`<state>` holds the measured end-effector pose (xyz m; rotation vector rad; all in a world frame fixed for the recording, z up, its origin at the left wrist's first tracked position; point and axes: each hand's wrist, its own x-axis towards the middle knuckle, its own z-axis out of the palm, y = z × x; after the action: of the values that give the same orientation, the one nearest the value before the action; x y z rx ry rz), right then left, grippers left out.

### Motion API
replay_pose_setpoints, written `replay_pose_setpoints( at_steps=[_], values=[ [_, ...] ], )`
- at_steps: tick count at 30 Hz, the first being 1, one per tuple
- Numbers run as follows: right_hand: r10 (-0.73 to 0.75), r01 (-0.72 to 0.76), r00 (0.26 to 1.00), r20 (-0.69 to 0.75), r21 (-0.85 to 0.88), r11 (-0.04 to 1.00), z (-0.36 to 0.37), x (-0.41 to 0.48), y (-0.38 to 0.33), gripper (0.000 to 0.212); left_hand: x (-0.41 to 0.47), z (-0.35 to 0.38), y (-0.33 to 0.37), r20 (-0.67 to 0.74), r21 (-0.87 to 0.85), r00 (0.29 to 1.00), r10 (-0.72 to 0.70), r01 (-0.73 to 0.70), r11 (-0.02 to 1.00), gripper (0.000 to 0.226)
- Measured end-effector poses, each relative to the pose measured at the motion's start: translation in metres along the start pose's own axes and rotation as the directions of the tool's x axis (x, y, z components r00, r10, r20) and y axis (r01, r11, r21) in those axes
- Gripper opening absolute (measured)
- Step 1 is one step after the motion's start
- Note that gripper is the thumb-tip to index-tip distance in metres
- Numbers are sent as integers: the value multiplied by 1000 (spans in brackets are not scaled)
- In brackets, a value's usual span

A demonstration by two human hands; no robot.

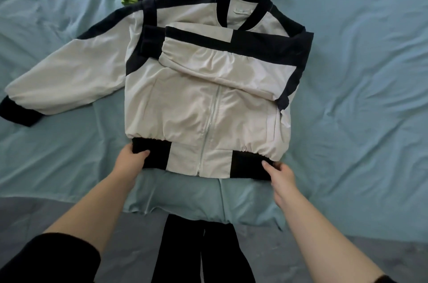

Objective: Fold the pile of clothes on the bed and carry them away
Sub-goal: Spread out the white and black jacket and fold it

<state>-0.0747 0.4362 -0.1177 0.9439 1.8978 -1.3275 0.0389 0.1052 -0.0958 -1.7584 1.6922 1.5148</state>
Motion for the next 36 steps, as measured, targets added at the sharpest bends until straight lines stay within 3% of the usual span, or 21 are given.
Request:
replay_pose_setpoints(
  at_steps=[3, 5, 9, 13, 15, 17, 18, 20, 22, 23, 25, 26, 27, 30, 32, 34, 36],
  values=[
    [-42, 41, 999, -9, -42, 998, -19, 1, 0, 31, -7, -8, -6, 22, -72, 999, -25, 27, 997, 34],
    [-88, 84, 996, -17, -137, 987, -37, -6, -2, 17, -18, -9, -12, 78, -78, 997, -25, 31, 996, 36],
    [-186, 149, 982, -45, -435, 888, -78, -13, -2, 39, -48, 5, -29, 155, -30, 988, -27, 32, 999, 36],
    [-128, 82, 991, -40, -571, 817, -109, -6, 6, 26, -74, 41, -63, 169, 40, 981, -97, 91, 995, 39],
    [-124, 70, 991, -44, -623, 779, -113, -7, 5, 18, -80, 55, -70, 116, 93, 990, -80, 70, 993, 47],
    [-342, 142, 934, -106, -768, 625, -110, -11, -4, 26, -84, 61, -65, -45, 258, 998, 49, -36, 966, 70],
    [-500, 206, 862, -89, -838, 505, -104, -16, -9, 31, -88, 62, -60, -121, 384, 982, 145, -89, 919, 90],
    [-664, 396, 735, 140, -883, 252, -77, -31, -15, 40, -95, 65, -48, -112, 638, 912, 394, -238, 732, 116],
    [-573, 560, 675, 465, -828, -14, -37, -43, -13, 53, -94, 75, -39, 107, 794, 802, 587, -424, 435, 119],
    [-501, 616, 633, 590, -776, -137, -18, -44, -7, 58, -89, 81, -37, 222, 833, 754, 618, -476, 281, 120],
    [-388, 673, 544, 744, -663, -329, 13, -38, 1, 63, -73, 89, -35, 373, 873, 717, 589, -486, 39, 122],
    [-343, 669, 536, 772, -636, -385, 22, -31, 2, 64, -62, 90, -35, 413, 878, 726, 550, -477, -30, 123],
    [-300, 651, 572, 764, -645, -401, 25, -22, 2, 66, -51, 88, -37, 441, 877, 751, 492, -476, -60, 125],
    [-157, 543, 779, 607, -778, -317, 21, -4, -5, 71, -29, 75, -39, 527, 844, 805, 273, -532, -60, 132],
    [-70, 514, 823, 563, -793, -327, 21, -5, -10, 73, -25, 69, -35, 587, 805, 779, 220, -592, -50, 129],
    [-30, 498, 845, 533, -807, -317, 30, -15, -18, 70, -27, 63, -24, 621, 769, 757, 203, -639, 28, 117],
    [-123, 476, 845, 520, -837, -269, 45, -29, -27, 56, -28, 55, -12, 629, 720, 732, 261, -675, 160, 100]
  ],
)
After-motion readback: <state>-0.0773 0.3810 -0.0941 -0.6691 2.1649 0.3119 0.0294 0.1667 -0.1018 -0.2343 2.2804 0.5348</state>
